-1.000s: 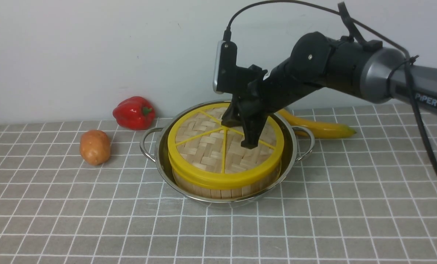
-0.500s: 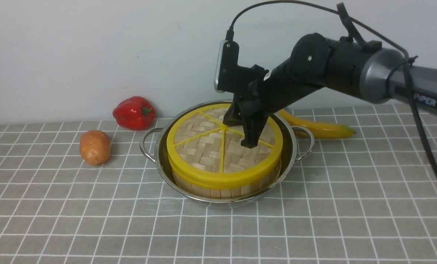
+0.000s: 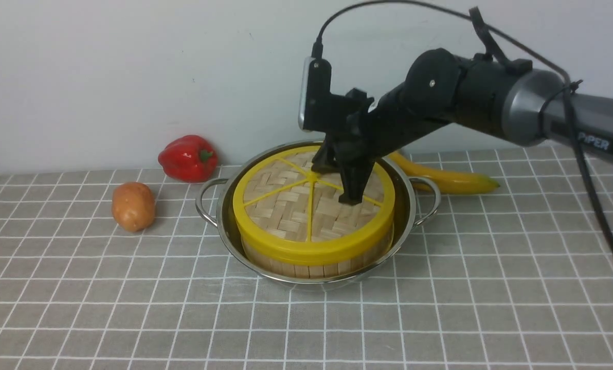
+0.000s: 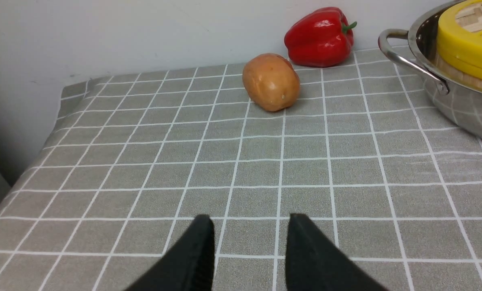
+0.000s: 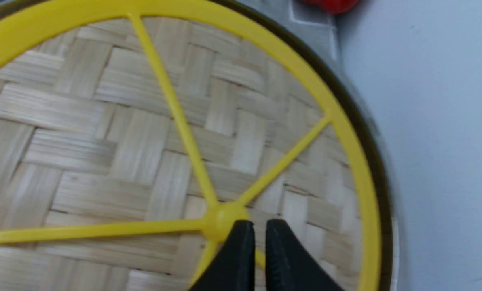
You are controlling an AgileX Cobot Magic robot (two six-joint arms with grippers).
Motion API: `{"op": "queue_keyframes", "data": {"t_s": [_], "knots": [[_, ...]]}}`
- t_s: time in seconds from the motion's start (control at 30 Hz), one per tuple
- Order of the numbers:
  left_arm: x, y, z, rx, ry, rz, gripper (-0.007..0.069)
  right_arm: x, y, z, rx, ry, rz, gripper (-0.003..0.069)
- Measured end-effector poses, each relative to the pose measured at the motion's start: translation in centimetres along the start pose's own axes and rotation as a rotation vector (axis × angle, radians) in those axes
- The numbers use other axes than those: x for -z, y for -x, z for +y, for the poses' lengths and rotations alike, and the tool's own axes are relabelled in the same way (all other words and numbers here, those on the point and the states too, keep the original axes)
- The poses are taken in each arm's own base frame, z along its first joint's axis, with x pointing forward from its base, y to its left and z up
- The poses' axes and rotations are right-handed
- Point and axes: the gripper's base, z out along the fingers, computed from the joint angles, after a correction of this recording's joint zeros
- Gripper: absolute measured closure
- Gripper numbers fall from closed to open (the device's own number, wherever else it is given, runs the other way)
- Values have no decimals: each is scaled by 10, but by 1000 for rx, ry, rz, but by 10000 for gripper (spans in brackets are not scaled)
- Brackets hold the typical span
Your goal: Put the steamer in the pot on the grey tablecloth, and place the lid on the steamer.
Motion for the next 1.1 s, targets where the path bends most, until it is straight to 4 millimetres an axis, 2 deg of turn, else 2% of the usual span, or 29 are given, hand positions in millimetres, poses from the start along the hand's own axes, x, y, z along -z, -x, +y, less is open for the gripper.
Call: {"op": "queue_keyframes", "data": {"t_s": [0.03, 0.17, 0.2, 0.23, 0.3, 0.33, 0.37, 0.4, 0.6, 0.73, 1.1], "knots": [[0, 0, 0, 0, 0, 0, 382, 2, 1, -1, 3, -6, -2, 588], [0, 0, 0, 0, 0, 0, 382, 53, 26, -19, -29, -151, -60, 587], [0, 0, 0, 0, 0, 0, 382, 53, 26, -19, -36, -153, -61, 587], [0, 0, 0, 0, 0, 0, 382, 72, 34, -24, -65, -195, -85, 604], [0, 0, 0, 0, 0, 0, 382, 96, 39, -31, -129, -241, -111, 652], [0, 0, 0, 0, 0, 0, 382, 109, 38, -36, -187, -266, -125, 669], [0, 0, 0, 0, 0, 0, 382, 111, 38, -37, -197, -270, -128, 671], [0, 0, 0, 0, 0, 0, 382, 133, 36, -46, -293, -313, -152, 675], [0, 0, 0, 0, 0, 0, 382, 192, 24, -66, -548, -414, -230, 675], [0, 0, 0, 0, 0, 0, 382, 211, 24, -67, -659, -419, -284, 673], [0, 0, 0, 0, 0, 0, 382, 212, 29, -65, -824, -351, -352, 662]]}}
